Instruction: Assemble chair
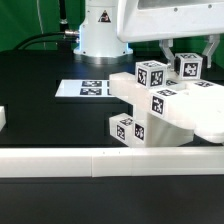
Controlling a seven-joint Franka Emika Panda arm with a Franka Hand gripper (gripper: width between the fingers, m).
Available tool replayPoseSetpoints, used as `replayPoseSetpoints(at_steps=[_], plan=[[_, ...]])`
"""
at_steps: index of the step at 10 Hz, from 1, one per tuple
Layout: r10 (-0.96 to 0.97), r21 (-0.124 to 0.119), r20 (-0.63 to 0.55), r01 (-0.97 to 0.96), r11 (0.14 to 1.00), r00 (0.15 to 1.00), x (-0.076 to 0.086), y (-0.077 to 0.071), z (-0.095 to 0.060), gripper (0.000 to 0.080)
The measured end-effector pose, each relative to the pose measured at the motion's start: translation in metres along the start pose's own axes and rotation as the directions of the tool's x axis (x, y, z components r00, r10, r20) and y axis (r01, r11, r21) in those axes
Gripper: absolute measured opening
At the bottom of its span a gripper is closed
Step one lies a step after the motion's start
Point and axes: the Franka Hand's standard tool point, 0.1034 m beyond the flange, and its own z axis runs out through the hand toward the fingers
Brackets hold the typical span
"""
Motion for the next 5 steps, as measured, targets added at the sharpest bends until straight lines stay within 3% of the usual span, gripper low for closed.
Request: replayPoseSetpoints(at_steps=[1, 5], plan=[[-0.001, 0.001, -0.009, 0.001, 1.000, 1.000, 0.0010, 0.0026, -0.0002, 0.0281], [0.305, 0.028, -0.054, -0.304, 0.952, 0.951, 0.0034, -0.0007, 0.0000, 0.0281]])
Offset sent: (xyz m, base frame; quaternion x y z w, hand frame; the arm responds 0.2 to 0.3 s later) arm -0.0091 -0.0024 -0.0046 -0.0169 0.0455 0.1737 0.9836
